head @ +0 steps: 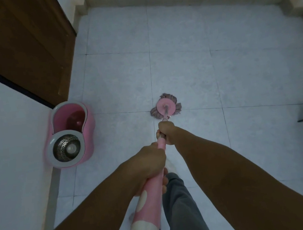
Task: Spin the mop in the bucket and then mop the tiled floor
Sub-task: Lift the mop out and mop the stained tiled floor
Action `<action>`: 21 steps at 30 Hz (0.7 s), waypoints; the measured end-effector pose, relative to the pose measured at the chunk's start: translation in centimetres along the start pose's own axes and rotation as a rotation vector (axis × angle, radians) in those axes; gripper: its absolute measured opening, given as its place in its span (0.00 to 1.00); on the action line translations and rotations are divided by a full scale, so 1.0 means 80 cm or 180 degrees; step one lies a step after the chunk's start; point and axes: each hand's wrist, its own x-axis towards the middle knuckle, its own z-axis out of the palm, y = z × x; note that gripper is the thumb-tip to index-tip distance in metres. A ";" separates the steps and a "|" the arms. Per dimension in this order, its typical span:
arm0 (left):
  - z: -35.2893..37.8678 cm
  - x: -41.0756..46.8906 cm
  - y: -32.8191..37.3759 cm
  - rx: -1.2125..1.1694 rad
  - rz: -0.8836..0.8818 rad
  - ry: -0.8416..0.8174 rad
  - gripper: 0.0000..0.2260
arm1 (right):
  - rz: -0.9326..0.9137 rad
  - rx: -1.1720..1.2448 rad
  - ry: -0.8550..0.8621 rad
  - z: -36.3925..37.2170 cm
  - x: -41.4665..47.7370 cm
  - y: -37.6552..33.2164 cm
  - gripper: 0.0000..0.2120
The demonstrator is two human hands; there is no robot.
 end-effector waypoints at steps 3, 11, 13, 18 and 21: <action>0.010 0.033 0.042 0.0043 0.0099 0.0042 0.20 | -0.0140 -0.0134 0.0063 -0.016 0.025 -0.049 0.15; 0.049 0.109 0.222 0.0004 0.0244 -0.0224 0.16 | -0.0337 0.0063 0.0357 -0.082 0.125 -0.219 0.18; 0.058 0.128 0.264 0.0065 0.0320 -0.0281 0.15 | -0.0361 0.0187 0.0459 -0.101 0.150 -0.258 0.15; 0.090 0.160 0.324 0.0091 0.0506 -0.0470 0.16 | -0.0376 0.0233 0.0610 -0.148 0.189 -0.316 0.11; 0.094 0.157 0.327 0.0091 0.0533 -0.0506 0.17 | -0.0381 0.0341 0.0619 -0.150 0.190 -0.319 0.09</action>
